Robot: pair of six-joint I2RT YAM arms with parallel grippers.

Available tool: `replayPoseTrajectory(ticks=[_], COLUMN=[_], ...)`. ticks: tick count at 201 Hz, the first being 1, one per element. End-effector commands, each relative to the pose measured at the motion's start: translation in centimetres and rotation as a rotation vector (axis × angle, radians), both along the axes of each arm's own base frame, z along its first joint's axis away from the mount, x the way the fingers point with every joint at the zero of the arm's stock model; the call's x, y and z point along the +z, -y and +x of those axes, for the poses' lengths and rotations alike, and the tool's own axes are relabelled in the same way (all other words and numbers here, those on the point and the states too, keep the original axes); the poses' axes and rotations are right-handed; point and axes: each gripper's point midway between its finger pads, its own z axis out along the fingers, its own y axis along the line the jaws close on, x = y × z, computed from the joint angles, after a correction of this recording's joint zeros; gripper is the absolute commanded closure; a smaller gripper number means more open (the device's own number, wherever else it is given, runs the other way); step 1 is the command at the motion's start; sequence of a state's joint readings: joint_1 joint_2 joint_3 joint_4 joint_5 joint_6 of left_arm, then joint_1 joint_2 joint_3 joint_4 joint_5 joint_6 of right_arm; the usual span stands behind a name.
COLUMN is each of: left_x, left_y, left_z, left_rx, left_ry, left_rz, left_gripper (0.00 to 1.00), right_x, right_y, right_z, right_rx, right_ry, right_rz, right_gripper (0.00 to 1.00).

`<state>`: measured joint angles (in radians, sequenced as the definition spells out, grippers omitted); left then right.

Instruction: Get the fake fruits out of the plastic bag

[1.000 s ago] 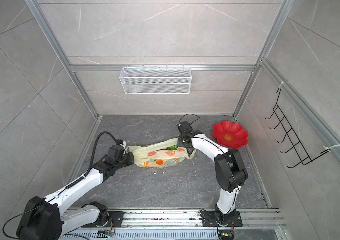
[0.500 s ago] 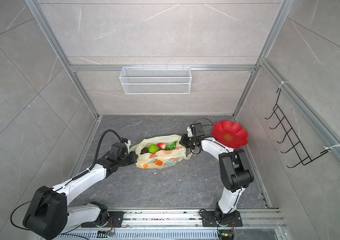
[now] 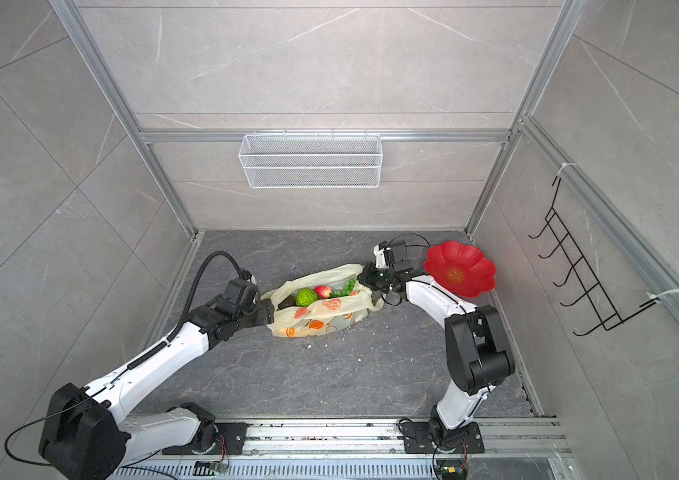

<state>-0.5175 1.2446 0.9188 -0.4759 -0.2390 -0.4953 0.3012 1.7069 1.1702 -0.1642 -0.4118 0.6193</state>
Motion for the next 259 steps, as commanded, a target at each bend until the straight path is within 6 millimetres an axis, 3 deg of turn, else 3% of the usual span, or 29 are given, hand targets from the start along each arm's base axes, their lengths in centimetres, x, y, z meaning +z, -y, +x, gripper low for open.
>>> replayPoseTrajectory(ticks=[1,52,80,88,106,125,157,207,259], left_x=[-0.2,-3.1,-3.7,-3.9,-4.3,-4.4,-4.6,-3.4,-2.2], left_y=[0.5,1.0,2.0,2.1,2.1,2.3,3.4,3.4,3.0], left_z=[1.5,4.7,5.5,5.6,5.8,5.9,5.4,4.4,3.8], left_rx=[-0.041,-0.022,-0.039,-0.039,-0.023,-0.008,-0.022,-0.011,0.005], left_ry=[-0.035,-0.167,-0.186,-0.194,-0.217,-0.217,-0.234,-0.196,-0.162], left_rz=[0.116,0.266,0.242,0.230,0.174,0.105,0.028,-0.040,-0.065], left_gripper=[0.20,0.19,0.25,0.31,0.56,0.78,0.97,1.00,1.00], right_x=[1.5,1.8,2.3,2.5,2.8,2.9,3.4,6.5,3.7], right_y=[-0.2,0.1,0.1,0.1,0.2,0.8,2.8,2.6,0.4], right_z=[0.1,0.1,0.2,0.3,0.5,0.4,-1.5,-5.3,-6.6], right_rx=[0.012,0.003,0.003,0.001,-0.005,-0.027,-0.127,-0.249,-0.256], right_ry=[0.042,0.040,0.050,0.054,0.054,0.022,-0.035,0.076,0.042], right_rz=[-0.043,-0.095,-0.113,-0.121,-0.137,-0.183,-0.353,-0.652,-0.699], right_gripper=[1.00,0.97,0.96,0.94,0.88,0.74,0.41,0.24,0.23])
